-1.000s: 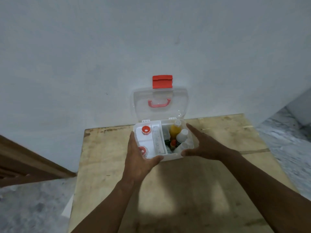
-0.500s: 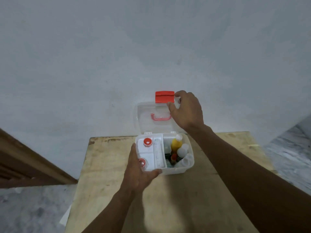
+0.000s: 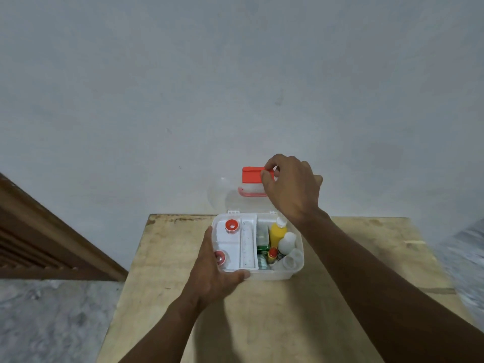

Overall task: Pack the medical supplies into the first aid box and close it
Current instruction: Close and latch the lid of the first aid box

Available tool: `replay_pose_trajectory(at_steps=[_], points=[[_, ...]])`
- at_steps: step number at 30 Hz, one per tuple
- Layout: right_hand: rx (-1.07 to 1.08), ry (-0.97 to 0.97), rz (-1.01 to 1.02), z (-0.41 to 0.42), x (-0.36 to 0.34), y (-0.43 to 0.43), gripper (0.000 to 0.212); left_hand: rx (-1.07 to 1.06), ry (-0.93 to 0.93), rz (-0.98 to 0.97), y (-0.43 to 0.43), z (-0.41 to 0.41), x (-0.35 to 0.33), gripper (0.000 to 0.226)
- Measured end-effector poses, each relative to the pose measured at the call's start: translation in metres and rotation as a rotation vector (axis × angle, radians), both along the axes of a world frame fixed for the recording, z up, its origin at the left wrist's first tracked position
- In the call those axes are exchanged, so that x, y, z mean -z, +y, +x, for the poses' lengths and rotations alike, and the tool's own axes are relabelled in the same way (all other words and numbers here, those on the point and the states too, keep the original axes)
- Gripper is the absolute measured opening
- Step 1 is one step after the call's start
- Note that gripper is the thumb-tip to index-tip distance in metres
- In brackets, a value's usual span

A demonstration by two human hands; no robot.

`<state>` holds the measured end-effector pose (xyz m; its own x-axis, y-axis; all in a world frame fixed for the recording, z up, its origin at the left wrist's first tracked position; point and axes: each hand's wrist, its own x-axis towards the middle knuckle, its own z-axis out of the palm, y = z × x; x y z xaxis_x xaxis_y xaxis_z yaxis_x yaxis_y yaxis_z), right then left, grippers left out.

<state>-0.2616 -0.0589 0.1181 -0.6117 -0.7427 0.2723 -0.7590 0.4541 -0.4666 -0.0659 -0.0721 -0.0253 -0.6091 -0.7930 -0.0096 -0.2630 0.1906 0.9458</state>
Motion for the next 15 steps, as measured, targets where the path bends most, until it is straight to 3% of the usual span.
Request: replay_pose_trajectory(at_steps=[6, 9, 12, 14, 15], points=[[-0.160, -0.043, 0.029, 0.008, 0.008, 0.031, 0.005, -0.019, -0.019, 0.011, 0.004, 0.000, -0.002, 0.099], [-0.196, -0.009, -0.125, 0.015, 0.016, 0.043, 0.001, -0.034, -0.022, 0.012, 0.006, -0.001, -0.006, 0.091], [-0.182, 0.111, -0.183, 0.023, 0.021, 0.049, 0.022, -0.028, -0.006, 0.003, 0.004, 0.000, -0.004, 0.092], [-0.204, 0.143, -0.091, 0.028, 0.020, 0.051, 0.035, -0.024, -0.003, 0.008, 0.003, 0.002, -0.001, 0.094], [-0.218, 0.167, -0.023, 0.028, 0.017, 0.054, 0.031, -0.031, 0.000, 0.018, 0.003, 0.002, 0.000, 0.095]])
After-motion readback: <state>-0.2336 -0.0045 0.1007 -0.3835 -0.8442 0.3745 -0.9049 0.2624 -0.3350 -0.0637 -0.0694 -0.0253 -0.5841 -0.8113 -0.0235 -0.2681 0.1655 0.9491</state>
